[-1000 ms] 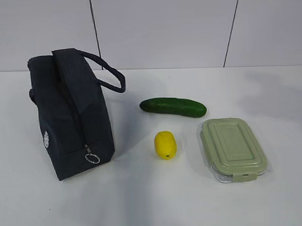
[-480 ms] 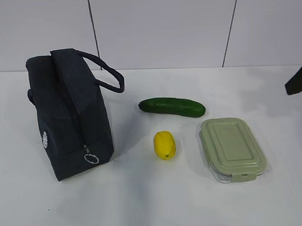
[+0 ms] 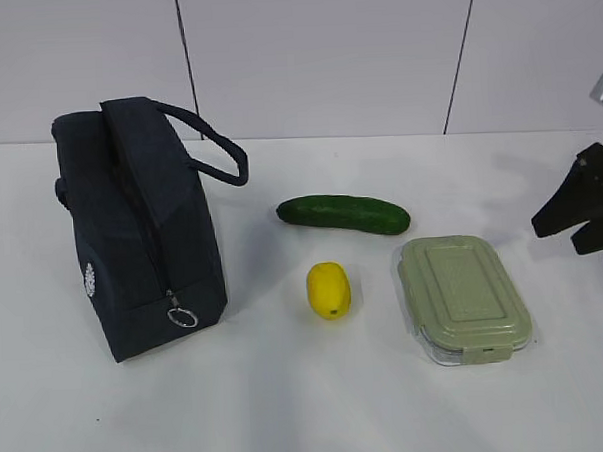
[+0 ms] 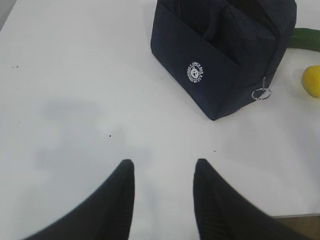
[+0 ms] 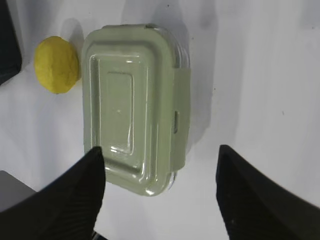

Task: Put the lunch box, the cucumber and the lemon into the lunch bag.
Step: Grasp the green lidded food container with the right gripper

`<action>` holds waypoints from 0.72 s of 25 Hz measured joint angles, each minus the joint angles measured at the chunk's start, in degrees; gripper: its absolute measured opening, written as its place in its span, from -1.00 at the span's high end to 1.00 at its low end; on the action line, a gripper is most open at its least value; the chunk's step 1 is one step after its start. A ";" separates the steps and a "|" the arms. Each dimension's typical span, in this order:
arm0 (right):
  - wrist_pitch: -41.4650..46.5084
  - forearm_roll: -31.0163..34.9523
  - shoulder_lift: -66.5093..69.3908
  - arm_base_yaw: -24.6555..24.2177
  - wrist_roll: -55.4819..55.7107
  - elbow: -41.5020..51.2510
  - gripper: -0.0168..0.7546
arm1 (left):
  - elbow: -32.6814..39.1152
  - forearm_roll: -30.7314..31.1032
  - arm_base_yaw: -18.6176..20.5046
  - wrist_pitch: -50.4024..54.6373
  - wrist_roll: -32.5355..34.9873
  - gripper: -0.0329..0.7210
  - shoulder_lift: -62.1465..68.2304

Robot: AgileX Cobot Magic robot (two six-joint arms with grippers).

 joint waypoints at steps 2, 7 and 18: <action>-1.32 1.09 1.94 0.00 -3.59 0.00 -0.44 | 0.00 0.00 0.00 0.00 0.00 0.18 0.00; -1.89 5.99 6.34 0.00 -10.13 0.00 -0.45 | 0.00 0.00 0.00 0.00 0.00 0.18 0.00; 2.53 16.08 13.54 0.00 -15.82 -0.03 -0.57 | 0.00 0.00 0.00 0.00 0.00 0.18 0.00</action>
